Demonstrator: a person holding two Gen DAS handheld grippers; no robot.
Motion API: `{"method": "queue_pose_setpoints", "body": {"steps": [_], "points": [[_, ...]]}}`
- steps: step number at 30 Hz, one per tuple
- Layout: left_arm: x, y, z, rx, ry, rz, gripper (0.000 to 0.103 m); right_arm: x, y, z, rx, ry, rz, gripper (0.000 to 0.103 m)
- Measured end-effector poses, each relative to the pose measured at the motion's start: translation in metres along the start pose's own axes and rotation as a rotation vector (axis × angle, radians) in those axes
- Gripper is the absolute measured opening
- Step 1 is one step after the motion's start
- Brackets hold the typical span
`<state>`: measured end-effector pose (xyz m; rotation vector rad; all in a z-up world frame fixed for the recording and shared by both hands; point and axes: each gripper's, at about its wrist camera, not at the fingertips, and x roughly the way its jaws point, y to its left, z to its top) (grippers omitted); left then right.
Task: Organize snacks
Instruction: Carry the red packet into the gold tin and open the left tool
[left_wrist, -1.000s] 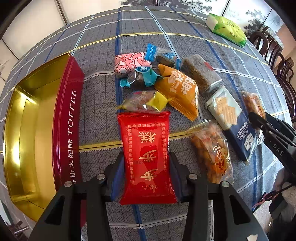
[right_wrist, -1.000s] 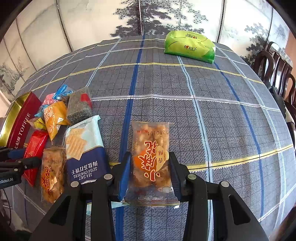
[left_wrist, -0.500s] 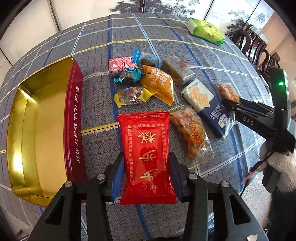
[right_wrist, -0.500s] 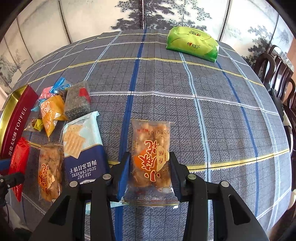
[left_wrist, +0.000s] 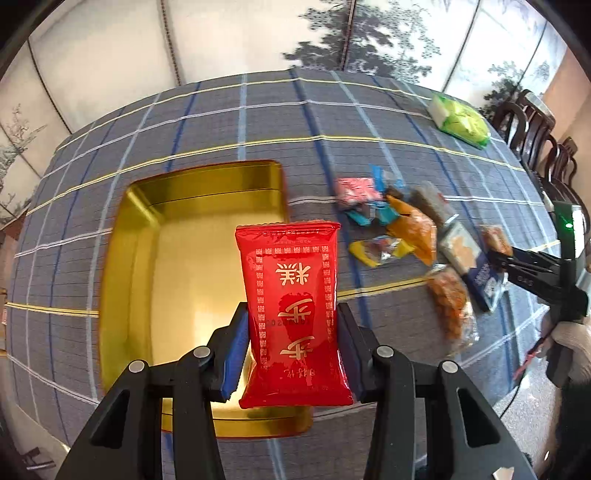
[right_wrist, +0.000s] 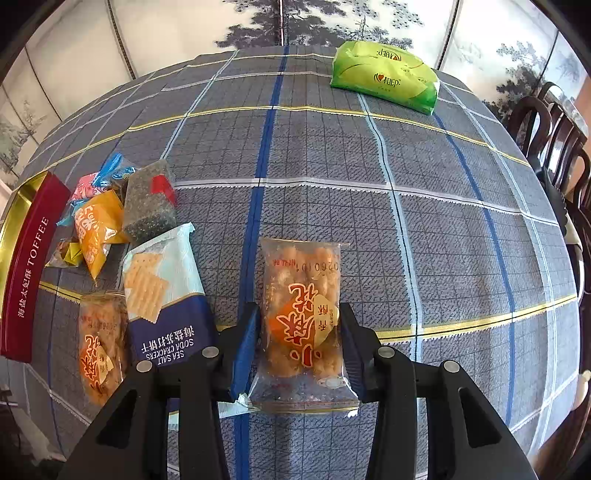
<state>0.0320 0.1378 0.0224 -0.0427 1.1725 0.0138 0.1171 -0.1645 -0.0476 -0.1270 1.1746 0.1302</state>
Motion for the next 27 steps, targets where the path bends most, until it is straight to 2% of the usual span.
{"method": "queue_pose_setpoints", "body": {"steps": [5,10,18,27], "points": [[0.021,0.052,-0.002,-0.034,0.046,0.088,0.041,0.001,0.001,0.003,0.012,0.012,-0.006,0.047],[0.036,0.085,-0.011,-0.046,0.084,0.146,0.041,0.002,0.001,0.004,0.025,0.014,-0.013,0.047],[0.049,0.1,-0.019,-0.018,0.101,0.172,0.041,0.002,0.003,0.006,0.055,0.023,-0.028,0.047],[0.058,0.103,-0.027,-0.017,0.122,0.149,0.042,0.003,0.006,0.006,0.085,0.009,-0.05,0.045]]}}
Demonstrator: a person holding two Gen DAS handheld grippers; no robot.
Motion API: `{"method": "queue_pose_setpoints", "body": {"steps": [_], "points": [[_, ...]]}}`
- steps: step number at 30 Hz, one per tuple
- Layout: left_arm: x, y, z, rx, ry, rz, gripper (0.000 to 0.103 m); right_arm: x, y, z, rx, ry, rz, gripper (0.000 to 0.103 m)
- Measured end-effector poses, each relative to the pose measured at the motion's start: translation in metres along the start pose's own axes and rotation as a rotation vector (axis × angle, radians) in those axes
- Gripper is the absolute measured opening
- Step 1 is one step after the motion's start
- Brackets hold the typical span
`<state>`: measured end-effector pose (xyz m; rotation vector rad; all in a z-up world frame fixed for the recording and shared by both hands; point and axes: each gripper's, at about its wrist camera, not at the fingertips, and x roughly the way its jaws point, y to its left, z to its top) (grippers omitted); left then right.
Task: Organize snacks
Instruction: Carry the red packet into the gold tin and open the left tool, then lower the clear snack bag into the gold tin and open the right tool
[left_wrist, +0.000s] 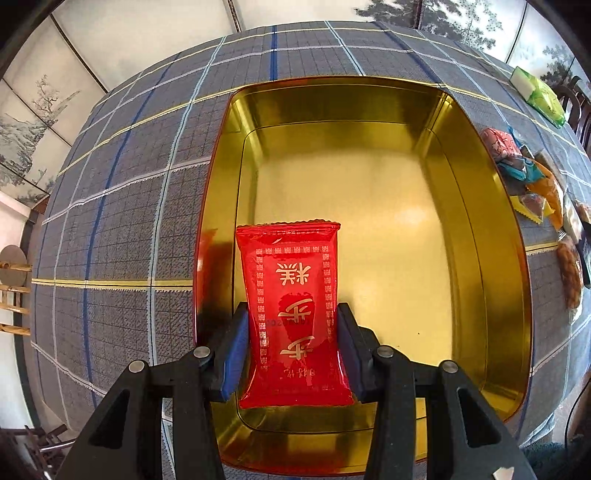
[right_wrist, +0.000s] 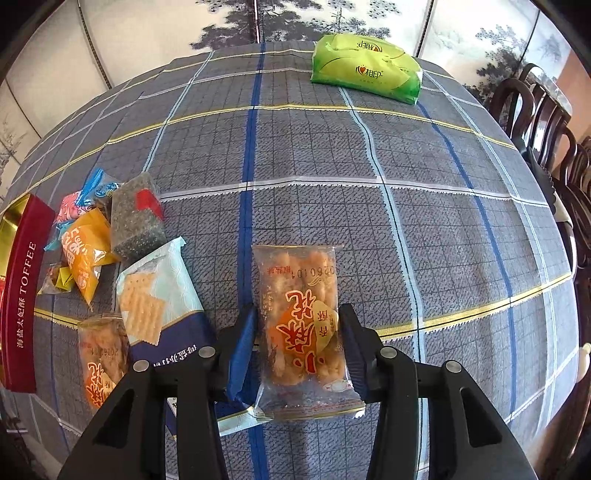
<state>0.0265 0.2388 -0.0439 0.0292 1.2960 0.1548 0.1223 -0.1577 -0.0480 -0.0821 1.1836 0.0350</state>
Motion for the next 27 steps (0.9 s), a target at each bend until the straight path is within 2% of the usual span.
{"method": "queue_pose_setpoints", "body": {"steps": [3,11,16,21,25,27], "points": [[0.001,-0.001,0.0,0.004,-0.007,0.004,0.045,-0.002,0.001,-0.002,0.008,-0.007,-0.005,0.038],[-0.009,-0.001,-0.003,-0.002,-0.041,-0.004,0.049,-0.009,0.0,-0.004,0.044,-0.045,-0.046,0.038],[-0.025,0.002,-0.003,-0.025,-0.101,-0.068,0.058,-0.031,0.003,0.005,0.061,-0.106,-0.06,0.038],[-0.047,0.012,-0.005,-0.073,-0.17,-0.139,0.064,-0.059,0.038,0.015,0.028,-0.16,0.018,0.038],[-0.064,0.031,-0.008,-0.148,-0.215,-0.177,0.068,-0.076,0.093,0.017,-0.04,-0.177,0.133,0.038],[-0.069,0.043,-0.011,-0.186,-0.227,-0.169,0.068,-0.083,0.127,0.015,-0.08,-0.178,0.205,0.038]]}}
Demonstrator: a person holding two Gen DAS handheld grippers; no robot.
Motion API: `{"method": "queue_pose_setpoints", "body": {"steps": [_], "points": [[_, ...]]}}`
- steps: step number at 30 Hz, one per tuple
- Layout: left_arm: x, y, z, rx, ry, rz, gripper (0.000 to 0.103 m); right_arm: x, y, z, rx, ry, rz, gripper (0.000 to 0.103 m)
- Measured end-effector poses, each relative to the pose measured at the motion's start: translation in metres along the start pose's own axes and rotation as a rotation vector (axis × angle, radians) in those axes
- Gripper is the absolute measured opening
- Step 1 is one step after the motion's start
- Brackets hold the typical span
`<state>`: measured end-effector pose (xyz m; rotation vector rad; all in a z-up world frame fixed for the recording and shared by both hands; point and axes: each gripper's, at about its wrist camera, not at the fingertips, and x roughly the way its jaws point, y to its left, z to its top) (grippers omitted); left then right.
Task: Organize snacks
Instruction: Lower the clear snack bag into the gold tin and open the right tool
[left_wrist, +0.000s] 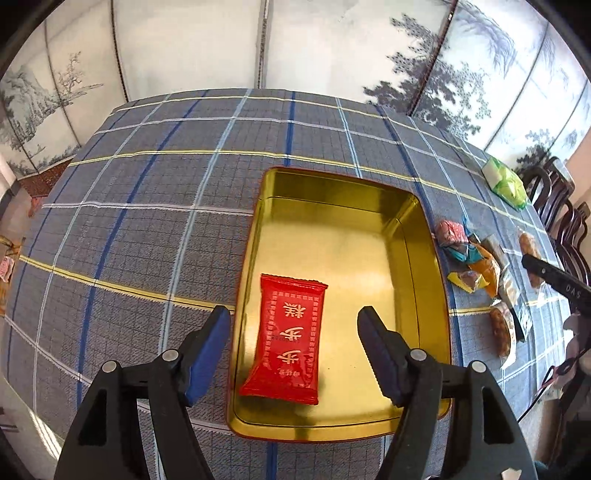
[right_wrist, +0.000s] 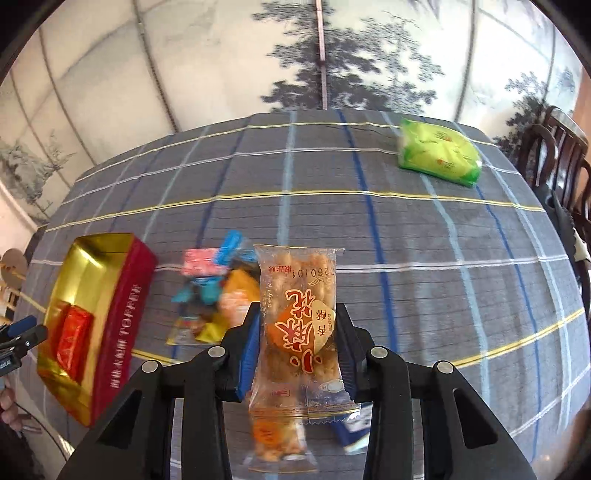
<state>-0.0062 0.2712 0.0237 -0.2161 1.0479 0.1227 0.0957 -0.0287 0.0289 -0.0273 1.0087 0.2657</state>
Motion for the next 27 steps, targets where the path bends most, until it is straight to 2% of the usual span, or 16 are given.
{"method": "queue_pose_setpoints", "body": {"steps": [5,12,18,27], "points": [[-0.013,0.028,-0.005,-0.073,-0.017,0.062,0.069,0.01,0.081,-0.003,-0.071,0.028,0.157,0.038],[-0.02,0.059,-0.022,-0.152,0.014,0.11,0.069,0.035,0.166,-0.011,-0.159,0.087,0.259,0.038],[-0.018,0.076,-0.038,-0.213,0.044,0.137,0.069,0.055,0.196,-0.029,-0.195,0.148,0.237,0.038],[-0.015,0.079,-0.046,-0.231,0.058,0.164,0.069,0.075,0.199,-0.043,-0.194,0.205,0.16,0.038]]}}
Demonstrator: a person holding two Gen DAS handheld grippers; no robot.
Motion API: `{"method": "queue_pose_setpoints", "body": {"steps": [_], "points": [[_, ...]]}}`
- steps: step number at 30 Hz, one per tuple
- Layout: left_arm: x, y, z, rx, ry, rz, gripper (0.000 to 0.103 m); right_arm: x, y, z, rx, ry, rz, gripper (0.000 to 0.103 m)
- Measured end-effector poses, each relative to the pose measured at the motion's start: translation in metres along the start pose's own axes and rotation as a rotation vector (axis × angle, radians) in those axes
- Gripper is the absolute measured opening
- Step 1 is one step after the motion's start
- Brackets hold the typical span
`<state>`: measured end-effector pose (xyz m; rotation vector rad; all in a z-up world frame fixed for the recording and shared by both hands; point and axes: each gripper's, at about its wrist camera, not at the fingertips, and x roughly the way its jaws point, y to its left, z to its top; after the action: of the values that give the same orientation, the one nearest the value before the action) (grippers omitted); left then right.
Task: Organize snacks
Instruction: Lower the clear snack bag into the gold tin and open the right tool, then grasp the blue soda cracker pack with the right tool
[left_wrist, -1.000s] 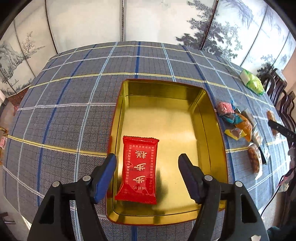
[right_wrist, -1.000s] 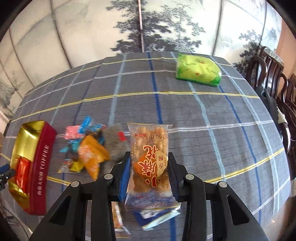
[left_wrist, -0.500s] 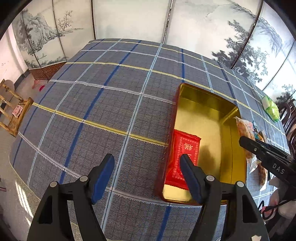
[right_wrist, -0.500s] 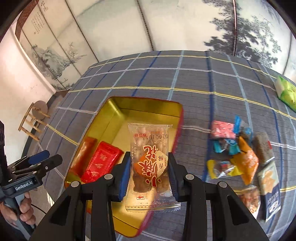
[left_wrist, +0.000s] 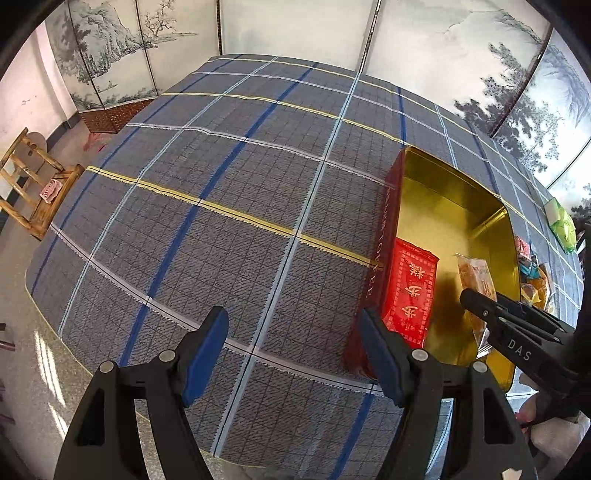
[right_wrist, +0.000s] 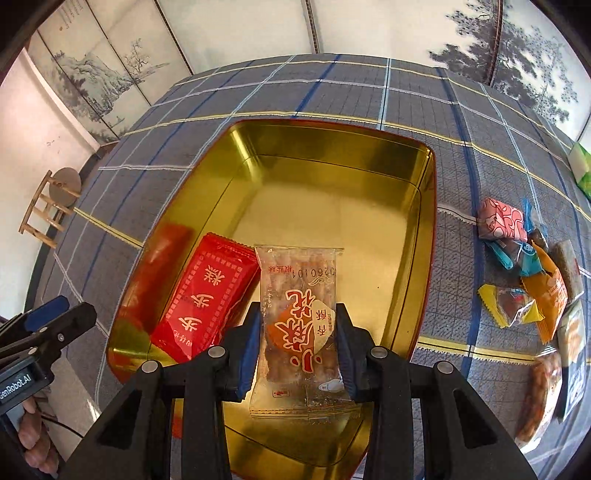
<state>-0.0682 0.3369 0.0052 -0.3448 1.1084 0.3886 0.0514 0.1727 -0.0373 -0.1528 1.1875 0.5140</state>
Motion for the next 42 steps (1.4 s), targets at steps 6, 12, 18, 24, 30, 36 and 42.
{"method": "queue_pose_setpoints", "body": {"steps": [6,12,18,24,30,36,42], "points": [[0.0,0.002,-0.003,-0.004,-0.001,0.031,0.07,0.002,0.005,0.0,-0.031,-0.004,-0.027,0.038],[-0.002,0.007,-0.009,-0.011,0.004,0.044,0.07,0.007,0.013,0.001,-0.051,0.005,-0.039,0.039],[-0.004,0.01,-0.014,-0.019,0.011,0.051,0.07,0.006,0.018,0.002,-0.073,-0.003,-0.032,0.041],[-0.007,0.009,-0.017,-0.023,0.004,0.042,0.07,0.001,0.015,0.001,-0.067,-0.009,0.014,0.042],[-0.015,-0.008,-0.017,-0.001,-0.008,0.02,0.07,-0.03,0.004,-0.002,-0.066,-0.067,0.086,0.049],[-0.024,-0.039,-0.019,0.056,-0.021,-0.014,0.07,-0.076,-0.043,-0.012,-0.077,-0.158,0.083,0.051],[-0.027,-0.077,-0.021,0.124,-0.015,-0.058,0.07,-0.103,-0.139,-0.029,-0.026,-0.163,-0.057,0.053]]}}
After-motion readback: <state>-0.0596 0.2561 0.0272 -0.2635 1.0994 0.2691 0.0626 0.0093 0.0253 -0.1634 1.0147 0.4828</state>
